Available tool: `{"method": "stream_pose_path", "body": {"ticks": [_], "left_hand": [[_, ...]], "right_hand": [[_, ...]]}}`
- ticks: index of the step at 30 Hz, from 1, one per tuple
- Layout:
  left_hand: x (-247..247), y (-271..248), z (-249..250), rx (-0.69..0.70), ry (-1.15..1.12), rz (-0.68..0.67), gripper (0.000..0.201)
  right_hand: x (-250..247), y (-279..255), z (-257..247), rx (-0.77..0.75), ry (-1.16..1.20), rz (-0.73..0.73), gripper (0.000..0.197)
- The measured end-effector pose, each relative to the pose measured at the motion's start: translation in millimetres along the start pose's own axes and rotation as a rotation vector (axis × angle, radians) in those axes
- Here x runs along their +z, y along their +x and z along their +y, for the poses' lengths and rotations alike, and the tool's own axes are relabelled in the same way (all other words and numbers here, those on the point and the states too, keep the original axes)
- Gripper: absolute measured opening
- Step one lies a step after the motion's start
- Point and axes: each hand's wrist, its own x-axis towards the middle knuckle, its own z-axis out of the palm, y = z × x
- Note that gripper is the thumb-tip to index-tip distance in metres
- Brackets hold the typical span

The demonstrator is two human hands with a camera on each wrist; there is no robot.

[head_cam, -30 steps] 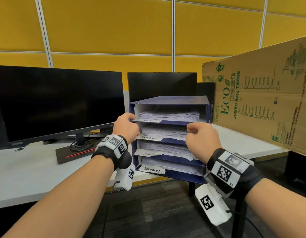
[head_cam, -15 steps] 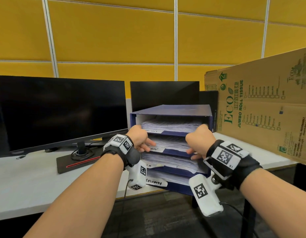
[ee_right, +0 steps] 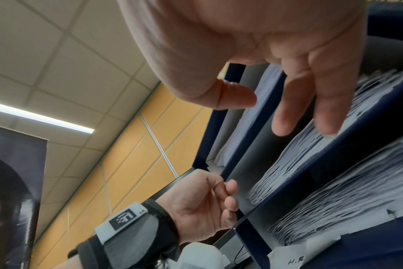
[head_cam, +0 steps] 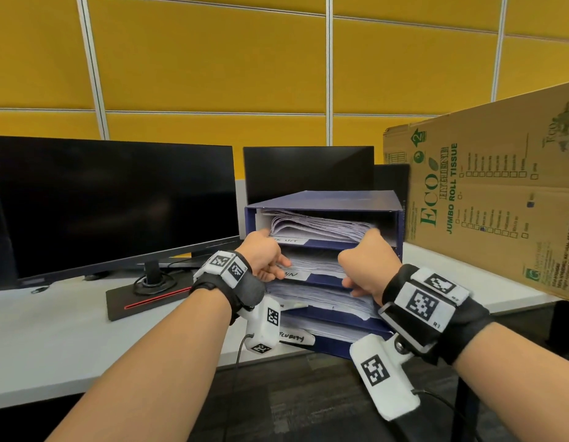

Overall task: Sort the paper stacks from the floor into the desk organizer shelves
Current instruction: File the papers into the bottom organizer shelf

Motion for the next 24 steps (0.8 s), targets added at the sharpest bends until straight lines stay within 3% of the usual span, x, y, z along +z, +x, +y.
{"method": "stream_pose_path", "body": {"ticks": [5, 12, 15, 18, 24], "left_hand": [[-1, 0, 0, 0.009, 0.016, 0.000, 0.074], [-1, 2, 1, 0.003, 0.050, 0.029, 0.075], [-2, 3, 4, -0.002, 0.076, 0.025, 0.072], [0, 2, 4, 0.001, 0.096, 0.028, 0.070], [-2, 3, 2, 0.010, 0.135, 0.024, 0.076]], "right_hand": [[1, 3, 0, -0.007, -0.138, 0.078, 0.077], [-6, 2, 3, -0.093, -0.357, 0.071, 0.073], [-10, 0, 1, -0.096, -0.470, 0.036, 0.054], [-16, -3, -1, -0.119, -0.477, 0.000, 0.010], [-18, -6, 0, -0.155, -0.515, 0.004, 0.017]]}}
